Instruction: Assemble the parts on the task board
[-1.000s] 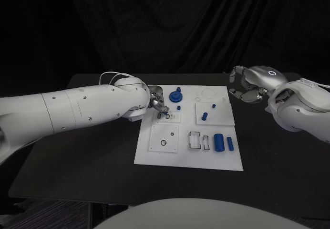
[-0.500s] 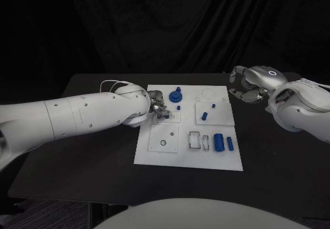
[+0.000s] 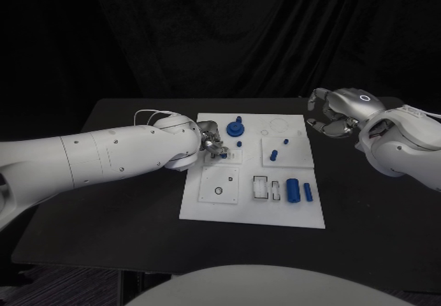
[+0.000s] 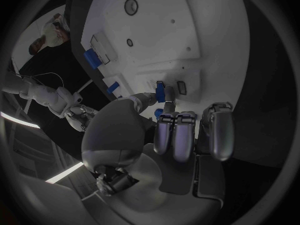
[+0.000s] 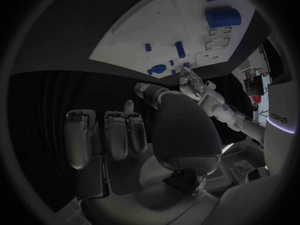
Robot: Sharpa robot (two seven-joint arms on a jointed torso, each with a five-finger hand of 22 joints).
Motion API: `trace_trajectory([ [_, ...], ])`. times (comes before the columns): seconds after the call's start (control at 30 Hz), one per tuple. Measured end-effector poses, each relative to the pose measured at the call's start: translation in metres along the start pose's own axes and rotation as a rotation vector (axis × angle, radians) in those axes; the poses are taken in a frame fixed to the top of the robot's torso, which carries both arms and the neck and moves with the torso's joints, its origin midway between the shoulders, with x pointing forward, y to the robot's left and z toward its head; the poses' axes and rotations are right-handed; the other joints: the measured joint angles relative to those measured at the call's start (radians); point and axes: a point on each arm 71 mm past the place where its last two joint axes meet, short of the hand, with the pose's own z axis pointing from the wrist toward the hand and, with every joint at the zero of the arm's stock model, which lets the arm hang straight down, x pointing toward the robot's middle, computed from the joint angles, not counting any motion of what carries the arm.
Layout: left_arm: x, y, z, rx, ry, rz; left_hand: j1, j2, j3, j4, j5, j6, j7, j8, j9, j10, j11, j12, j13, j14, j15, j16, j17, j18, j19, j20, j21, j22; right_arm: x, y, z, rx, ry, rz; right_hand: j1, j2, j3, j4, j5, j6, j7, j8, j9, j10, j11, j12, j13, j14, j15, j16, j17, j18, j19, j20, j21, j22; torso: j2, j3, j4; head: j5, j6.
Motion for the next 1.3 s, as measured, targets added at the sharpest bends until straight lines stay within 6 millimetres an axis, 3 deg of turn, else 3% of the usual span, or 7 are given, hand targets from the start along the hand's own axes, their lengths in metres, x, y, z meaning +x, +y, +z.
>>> trace_trajectory([
  [0.1,-0.0002,0.0004,0.0002,0.0,-0.001,-0.001,-0.009,0.004,0.0,0.0,-0.004,0.0,0.0,0.0,0.0,0.0,0.0,0.0,0.0,0.0,0.0,0.0,0.0,0.0,0.0,0.0,0.0,0.0,0.0,-0.0002,-0.0001,0.002,0.001,0.0,0.0,0.0,0.0,0.0,0.0,0.0,0.0,0.0,0.0,0.0,0.0,0.0,0.0,0.0,0.0,0.0,0.0,0.0,0.0,0.0,0.0,0.0,0.0,0.0,-0.0001,0.001,0.0],
  [0.17,-0.0004,0.0008,0.0004,0.0,-0.001,-0.001,-0.017,0.004,0.035,-0.035,-0.012,-0.002,0.002,-0.004,0.001,0.0,0.0,0.0,0.0,0.0,0.0,0.0,0.0,0.0,0.0,0.0,-0.007,0.0,0.0001,-0.0004,0.0,0.003,0.001,0.0,0.0,0.0,0.003,-0.003,0.0,0.0,0.0,0.0,0.0,0.0,0.0,0.0,0.0,0.0,0.0,0.0,0.0,0.0,0.0,0.0,0.0,0.0,0.0,0.0,0.0,0.001,0.0],
  [0.23,-0.0005,0.0009,0.0007,0.002,0.001,0.0,-0.021,0.008,0.035,-0.035,-0.014,-0.002,0.002,-0.009,0.001,0.0,0.0,0.0,0.0,0.0,0.0,0.0,0.0,0.0,0.0,0.0,-0.007,0.0,0.0001,-0.0005,0.0,0.004,0.001,0.0,0.0,0.0,0.003,-0.003,0.0,0.0,0.0,0.0,0.0,0.0,0.0,0.0,0.0,0.0,0.0,0.0,0.0,0.0,0.0,0.0,0.0,0.0,0.0,0.0,0.0,0.001,0.0],
  [0.47,-0.0007,0.0018,0.0014,0.001,0.014,0.007,-0.059,0.033,0.02,-0.052,-0.08,-0.007,0.0,-0.051,-0.022,0.0,0.0,0.0,0.0,0.0,0.0,0.0,0.0,0.0,-0.004,0.004,-0.022,0.0,0.0003,-0.0008,0.0001,0.006,0.002,-0.001,0.002,0.002,0.003,-0.003,0.0,0.0,0.0,0.0,-0.001,0.0,0.0,0.0,0.0,0.0,0.0,0.0,0.0,0.0,0.0,0.0,0.0,0.0,0.0,0.0002,0.0,0.002,0.0],
  [0.87,-0.0011,0.0021,0.0018,0.006,0.027,0.014,-0.065,0.039,-0.008,-0.042,-0.08,-0.003,0.004,-0.064,-0.034,0.0,0.0,0.0,0.0,0.004,0.004,0.0,0.0,0.0,-0.004,0.004,-0.027,0.0,0.001,-0.0019,0.0003,0.016,0.009,-0.003,0.004,0.004,0.006,-0.006,0.0,0.007,0.0,0.0,-0.004,0.0,0.0,0.0,0.0,0.0,0.0,0.0,0.0,0.0,0.0,0.0,0.0,0.001,0.0,0.0004,0.0,0.005,0.0],
  [1.07,-0.0014,0.0025,0.0021,0.005,0.027,0.015,-0.087,0.048,-0.053,-0.014,-0.08,0.003,0.006,-0.08,-0.046,0.0,0.0,0.0,0.0,0.004,0.004,0.0,0.0,0.0,-0.006,0.006,-0.031,0.0,0.0014,-0.0021,0.0003,0.019,0.013,-0.003,0.004,0.004,0.008,-0.009,0.0,0.007,0.0,0.0,-0.005,0.0,0.0,0.0,0.0,0.0,0.0,0.0,0.0,0.0,0.0,0.0,-0.005,0.001,0.001,0.0012,-0.0002,0.006,0.0],
  [1.3,-0.0015,0.0037,0.0025,0.004,0.029,0.016,-0.134,0.049,-0.131,0.05,-0.08,0.013,0.012,-0.098,-0.057,0.0,0.0,0.0,0.0,0.0,0.007,0.0,0.0,0.0,-0.007,0.007,-0.035,0.0,0.0018,-0.0028,0.0001,0.025,0.018,-0.004,0.004,0.004,0.008,-0.014,0.0,0.007,0.0,0.0,-0.008,0.0,0.0,0.0,0.0,0.0,0.0,0.0,0.0,0.0,0.0,0.0,-0.005,0.001,0.001,0.0016,-0.0004,0.006,0.0],
])
